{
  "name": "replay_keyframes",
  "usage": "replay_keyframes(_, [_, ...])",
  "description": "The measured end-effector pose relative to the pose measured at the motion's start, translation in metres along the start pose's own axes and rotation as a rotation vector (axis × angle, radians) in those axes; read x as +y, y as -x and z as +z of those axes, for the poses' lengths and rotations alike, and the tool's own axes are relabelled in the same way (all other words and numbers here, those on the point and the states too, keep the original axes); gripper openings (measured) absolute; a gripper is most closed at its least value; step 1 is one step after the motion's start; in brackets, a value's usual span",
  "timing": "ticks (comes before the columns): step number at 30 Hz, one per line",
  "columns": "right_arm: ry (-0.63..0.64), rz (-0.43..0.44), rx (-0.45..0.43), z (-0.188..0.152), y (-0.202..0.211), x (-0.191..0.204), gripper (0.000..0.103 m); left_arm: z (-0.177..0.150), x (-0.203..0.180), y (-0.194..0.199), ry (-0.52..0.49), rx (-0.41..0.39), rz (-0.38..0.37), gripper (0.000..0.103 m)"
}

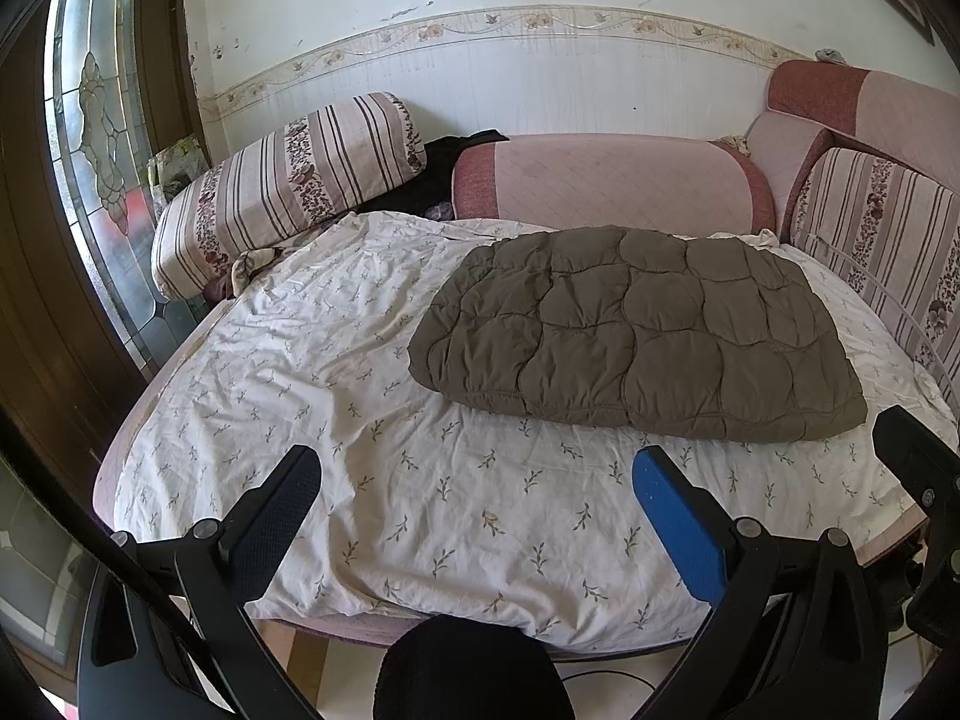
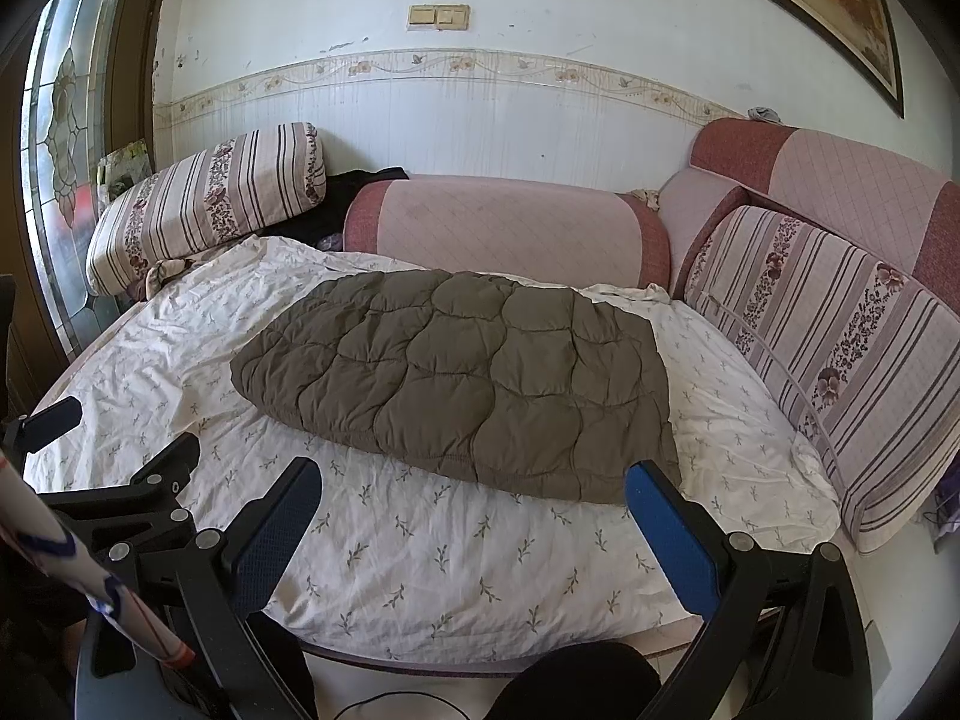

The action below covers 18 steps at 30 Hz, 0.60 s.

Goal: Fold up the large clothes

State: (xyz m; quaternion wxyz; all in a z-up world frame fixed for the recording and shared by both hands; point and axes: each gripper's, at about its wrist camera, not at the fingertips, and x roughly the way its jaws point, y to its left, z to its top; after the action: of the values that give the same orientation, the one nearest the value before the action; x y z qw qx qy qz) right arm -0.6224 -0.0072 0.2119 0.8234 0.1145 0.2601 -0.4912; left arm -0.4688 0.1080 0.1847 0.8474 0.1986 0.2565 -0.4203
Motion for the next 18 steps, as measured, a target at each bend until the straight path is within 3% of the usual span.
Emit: replay_keyframes(18, [0.004, -0.007, -0.027, -0.004, 0.018, -0.004, 0.103, 0.000, 0.000, 0.016, 0.008, -0.034, 0.017, 0.103])
